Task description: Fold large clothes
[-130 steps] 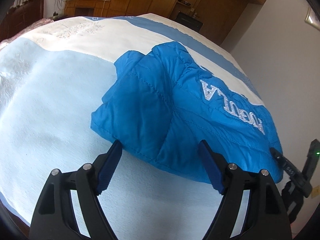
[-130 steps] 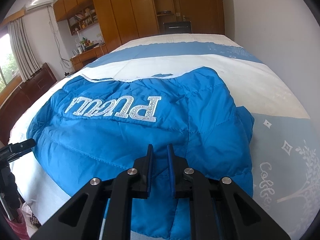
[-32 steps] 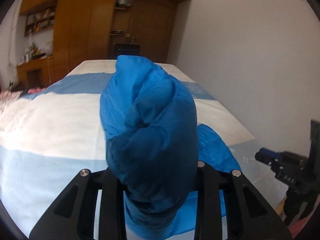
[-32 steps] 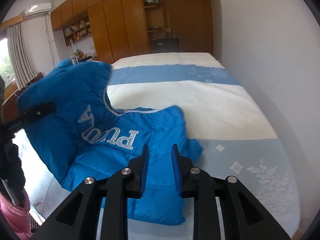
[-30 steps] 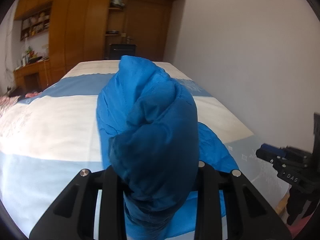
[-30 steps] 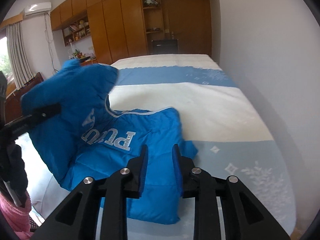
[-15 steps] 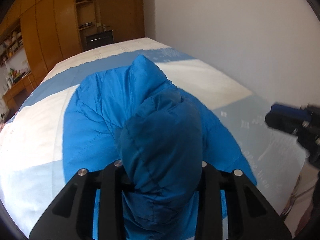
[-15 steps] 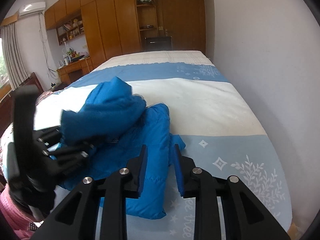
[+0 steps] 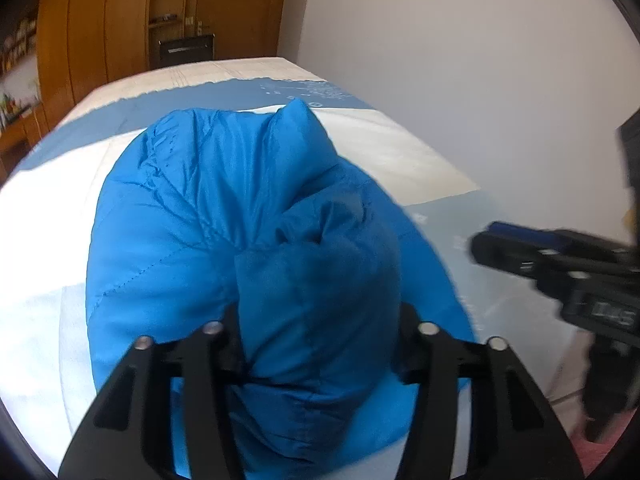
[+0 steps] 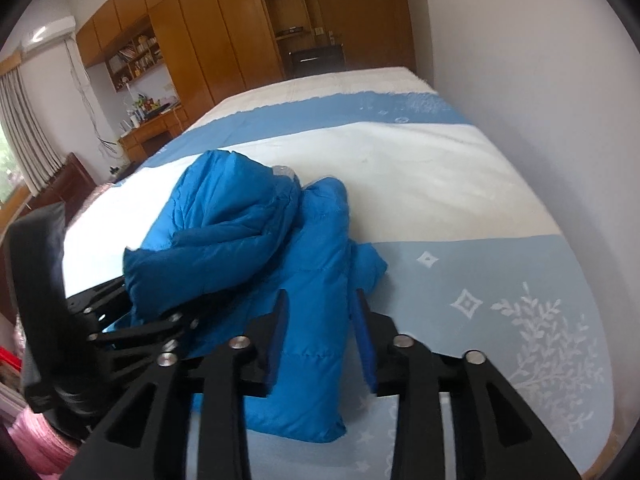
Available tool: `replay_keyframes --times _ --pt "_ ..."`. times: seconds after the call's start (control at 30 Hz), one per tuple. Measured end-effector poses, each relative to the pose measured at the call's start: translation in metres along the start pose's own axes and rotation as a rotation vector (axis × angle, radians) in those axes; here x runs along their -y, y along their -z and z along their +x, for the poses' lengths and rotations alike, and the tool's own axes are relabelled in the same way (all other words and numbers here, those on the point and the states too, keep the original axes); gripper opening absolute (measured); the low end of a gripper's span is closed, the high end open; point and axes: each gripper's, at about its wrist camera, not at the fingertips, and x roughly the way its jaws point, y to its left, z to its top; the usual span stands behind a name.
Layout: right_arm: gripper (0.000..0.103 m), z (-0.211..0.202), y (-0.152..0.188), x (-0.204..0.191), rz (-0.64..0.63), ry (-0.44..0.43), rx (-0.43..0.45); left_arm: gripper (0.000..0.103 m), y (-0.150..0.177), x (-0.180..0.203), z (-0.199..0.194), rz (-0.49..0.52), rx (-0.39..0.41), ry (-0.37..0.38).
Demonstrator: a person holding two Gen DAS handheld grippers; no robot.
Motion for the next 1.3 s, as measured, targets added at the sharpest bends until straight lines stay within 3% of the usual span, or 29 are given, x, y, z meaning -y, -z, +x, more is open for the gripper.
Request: replay_keyframes --times 0.17,0.27,0.33,0.4,0.53,0.8,0.9,0.93,1.07,1.17,1.3 --pt "0.051 0.005 -0.019 0.004 0.04 -0.093 -0.039 0.068 -0.014 -0.004 -0.032 -0.064 0.002 0.101" --pt "0.06 0.012 -0.03 0.001 0.055 -0.142 -0.074 0.068 -0.022 -0.014 -0.056 -0.095 0.06 0.102" --pt "0.07 0.019 -0.038 -0.005 0.054 -0.165 -0.097 0.07 -0.026 -0.022 -0.068 -0.103 0.098 0.055" --pt "0.076 0.032 -0.047 -0.009 0.076 -0.192 -0.143 0.07 -0.033 -0.035 -0.072 -0.11 0.122 -0.062" --pt "0.076 0.065 -0.057 -0.007 0.151 -0.234 -0.259 0.069 -0.036 -0.063 -0.05 -0.121 0.083 -0.232" --pt "0.077 0.12 -0.059 -0.005 0.225 -0.3 -0.398 0.069 -0.034 -0.089 -0.015 -0.14 0.021 -0.269" --pt "0.067 0.134 -0.059 -0.009 0.227 -0.331 -0.419 0.069 -0.032 -0.099 -0.01 -0.159 -0.002 -0.255" --pt "0.054 0.135 -0.06 -0.011 0.217 -0.34 -0.413 0.069 -0.032 -0.101 -0.01 -0.163 -0.004 -0.253" --pt "0.022 0.126 -0.065 -0.021 0.163 -0.37 -0.357 0.07 -0.028 -0.109 -0.012 -0.171 -0.003 -0.258" --pt "0.013 0.108 -0.073 -0.027 0.117 -0.396 -0.314 0.07 -0.028 -0.115 -0.017 -0.193 0.003 -0.253" --pt "0.012 0.072 -0.084 -0.03 0.056 -0.427 -0.231 0.07 -0.031 -0.113 -0.028 -0.205 0.035 -0.256"
